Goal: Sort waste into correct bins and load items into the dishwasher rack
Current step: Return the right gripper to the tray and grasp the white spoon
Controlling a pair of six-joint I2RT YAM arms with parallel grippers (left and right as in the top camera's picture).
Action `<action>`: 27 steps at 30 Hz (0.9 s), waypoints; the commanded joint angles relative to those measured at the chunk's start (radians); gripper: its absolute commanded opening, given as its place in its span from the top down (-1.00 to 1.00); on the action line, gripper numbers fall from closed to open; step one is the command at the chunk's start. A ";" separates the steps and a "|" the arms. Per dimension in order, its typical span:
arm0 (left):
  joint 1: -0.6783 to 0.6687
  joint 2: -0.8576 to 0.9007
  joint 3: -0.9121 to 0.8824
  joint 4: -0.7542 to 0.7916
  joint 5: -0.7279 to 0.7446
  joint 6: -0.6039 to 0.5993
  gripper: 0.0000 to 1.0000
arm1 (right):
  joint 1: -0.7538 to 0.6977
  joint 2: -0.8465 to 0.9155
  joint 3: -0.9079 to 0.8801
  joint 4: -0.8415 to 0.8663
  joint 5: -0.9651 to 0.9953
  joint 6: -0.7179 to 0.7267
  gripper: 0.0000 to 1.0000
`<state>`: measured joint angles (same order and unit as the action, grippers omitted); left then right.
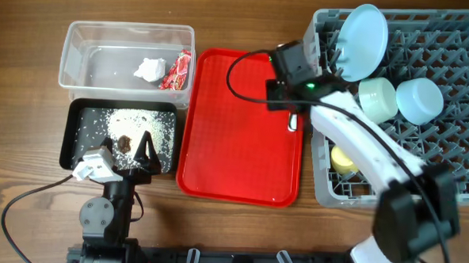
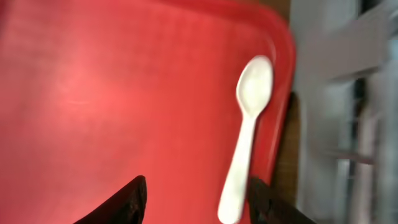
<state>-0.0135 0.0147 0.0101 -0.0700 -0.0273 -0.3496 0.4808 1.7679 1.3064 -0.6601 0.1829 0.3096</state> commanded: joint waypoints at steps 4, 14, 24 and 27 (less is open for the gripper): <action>0.006 -0.008 -0.005 0.000 0.009 -0.002 -0.99 | -0.002 0.169 -0.005 0.077 0.148 0.064 -0.05; 0.006 -0.008 -0.005 0.000 0.009 -0.002 -0.99 | -0.021 0.282 -0.005 0.105 0.157 0.109 -0.05; 0.006 -0.008 -0.005 0.000 0.009 -0.002 -0.99 | -0.020 0.295 -0.005 0.090 0.002 0.110 0.53; 0.006 -0.008 -0.005 0.000 0.009 -0.002 -0.99 | -0.020 0.295 -0.005 0.090 -0.032 0.112 0.55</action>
<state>-0.0135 0.0147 0.0101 -0.0704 -0.0273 -0.3496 0.4599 2.0277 1.3052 -0.5606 0.2462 0.4187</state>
